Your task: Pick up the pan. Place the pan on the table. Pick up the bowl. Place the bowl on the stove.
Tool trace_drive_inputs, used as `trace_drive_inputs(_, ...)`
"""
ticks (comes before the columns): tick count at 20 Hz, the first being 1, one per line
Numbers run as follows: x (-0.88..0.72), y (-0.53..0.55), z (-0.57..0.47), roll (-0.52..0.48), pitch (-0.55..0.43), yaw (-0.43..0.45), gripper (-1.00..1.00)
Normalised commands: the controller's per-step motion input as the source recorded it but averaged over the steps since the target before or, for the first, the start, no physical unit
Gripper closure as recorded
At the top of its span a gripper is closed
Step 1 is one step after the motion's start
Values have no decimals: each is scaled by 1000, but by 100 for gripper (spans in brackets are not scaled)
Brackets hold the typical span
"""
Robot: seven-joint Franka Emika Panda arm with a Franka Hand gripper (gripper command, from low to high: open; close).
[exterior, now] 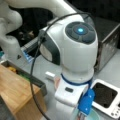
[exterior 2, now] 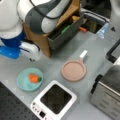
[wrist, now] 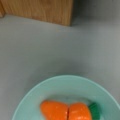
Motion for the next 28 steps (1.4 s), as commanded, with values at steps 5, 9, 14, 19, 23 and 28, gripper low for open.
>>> trace_drive_inputs(5, 416, -262, -212, 149, -6, -266, -100)
trace_drive_inputs(9, 323, -224, -192, 170, -3, -182, -100)
trace_drive_inputs(14, 234, -120, -182, 183, -21, -163, -100)
trace_drive_inputs(19, 135, -11, -166, 162, -35, -180, -100)
trace_drive_inputs(23, 72, 65, -200, 150, -55, -190, -100)
trace_drive_inputs(28, 36, 33, -198, 144, -101, -148, -100)
